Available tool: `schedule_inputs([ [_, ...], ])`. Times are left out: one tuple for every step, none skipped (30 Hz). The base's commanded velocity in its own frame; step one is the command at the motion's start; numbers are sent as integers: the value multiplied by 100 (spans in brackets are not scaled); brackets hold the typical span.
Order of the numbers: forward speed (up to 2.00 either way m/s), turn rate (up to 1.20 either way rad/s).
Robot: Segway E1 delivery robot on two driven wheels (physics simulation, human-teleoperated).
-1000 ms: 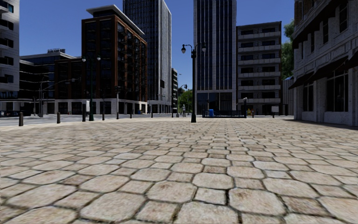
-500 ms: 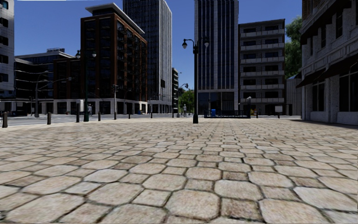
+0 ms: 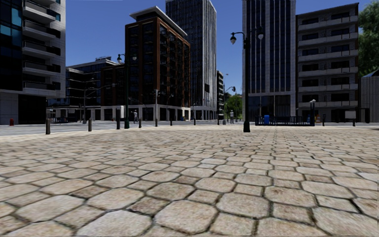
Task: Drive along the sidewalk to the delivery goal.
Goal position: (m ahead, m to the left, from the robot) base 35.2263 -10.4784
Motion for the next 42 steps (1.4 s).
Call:
schedule_inputs([
  [198,0],
  [198,0],
  [198,0],
  [198,0],
  [198,0],
  [198,0],
  [198,0],
  [198,0],
  [198,0],
  [198,0],
  [198,0],
  [198,0],
  [198,0],
  [198,0],
  [198,0],
  [198,0],
  [198,0],
  [198,0],
  [198,0],
  [200,0],
  [200,0],
  [200,0],
  [200,0],
  [200,0],
  [200,0],
  [200,0],
  [200,0],
  [200,0],
  [200,0],
  [200,0],
  [200,0],
  [200,0],
  [200,0],
  [200,0],
  [200,0],
  [200,0],
  [200,0],
  [200,0],
  [200,0],
  [200,0],
  [200,0],
  [200,0],
])
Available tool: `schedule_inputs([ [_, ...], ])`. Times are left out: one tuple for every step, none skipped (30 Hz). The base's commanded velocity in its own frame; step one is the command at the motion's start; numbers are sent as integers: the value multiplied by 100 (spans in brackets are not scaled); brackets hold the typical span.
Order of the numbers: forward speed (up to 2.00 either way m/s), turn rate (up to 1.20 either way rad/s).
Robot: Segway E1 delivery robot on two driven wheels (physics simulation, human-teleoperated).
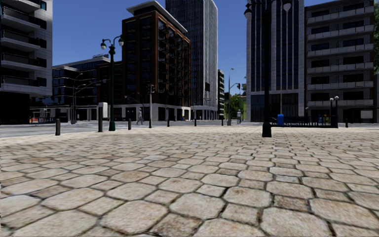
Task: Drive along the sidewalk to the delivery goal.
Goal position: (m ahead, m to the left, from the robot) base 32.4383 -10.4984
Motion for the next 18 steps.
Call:
schedule_inputs([
  [200,0],
  [200,0],
  [200,0],
  [200,0],
  [200,0],
  [200,0],
  [200,0],
  [200,0],
  [200,0],
  [200,0],
  [200,0],
  [200,0],
  [200,0],
  [200,0],
  [200,0],
  [200,0],
  [200,0],
  [200,0],
])
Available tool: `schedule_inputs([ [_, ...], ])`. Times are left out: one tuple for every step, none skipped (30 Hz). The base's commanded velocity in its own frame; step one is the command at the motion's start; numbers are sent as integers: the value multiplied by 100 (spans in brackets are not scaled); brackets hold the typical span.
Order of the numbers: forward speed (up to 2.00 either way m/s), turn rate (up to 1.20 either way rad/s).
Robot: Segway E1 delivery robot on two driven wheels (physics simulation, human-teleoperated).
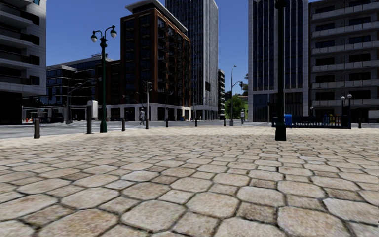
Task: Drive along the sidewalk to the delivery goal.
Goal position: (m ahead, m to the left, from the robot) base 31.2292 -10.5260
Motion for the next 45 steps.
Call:
schedule_inputs([
  [200,0],
  [200,0],
  [200,0],
  [200,0],
  [200,0],
  [200,0],
  [200,0],
  [200,0],
  [200,0],
  [200,0],
  [200,0],
  [200,0],
  [200,0],
  [200,0],
  [200,0],
  [200,0],
  [200,0],
  [200,0],
  [200,0],
  [200,0],
  [200,0],
  [200,0],
  [200,0],
  [200,0],
  [200,0],
  [200,0],
  [200,0],
  [200,0],
  [200,0],
  [200,0],
  [200,0],
  [200,0],
  [200,0],
  [200,0],
  [200,0],
  [200,0],
  [200,0],
  [200,0],
  [200,0],
  [200,0],
  [200,0],
  [200,0],
  [200,0],
  [200,0],
  [200,0],
])
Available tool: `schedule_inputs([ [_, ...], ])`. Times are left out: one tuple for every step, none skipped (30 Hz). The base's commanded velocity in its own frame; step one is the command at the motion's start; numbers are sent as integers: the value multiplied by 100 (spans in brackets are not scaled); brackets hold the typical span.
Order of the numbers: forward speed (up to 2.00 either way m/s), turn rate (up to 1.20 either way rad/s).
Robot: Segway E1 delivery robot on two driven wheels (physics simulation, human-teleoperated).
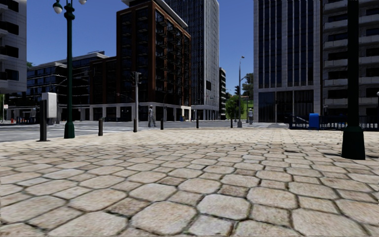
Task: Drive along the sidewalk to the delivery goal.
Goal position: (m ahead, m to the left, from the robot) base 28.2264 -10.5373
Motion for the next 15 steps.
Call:
schedule_inputs([
  [200,0],
  [200,0],
  [200,0],
  [200,0],
  [200,0],
  [200,0],
  [200,0],
  [200,0],
  [200,0],
  [200,0],
  [200,0],
  [200,0],
  [200,0],
  [200,0],
  [200,0],
])
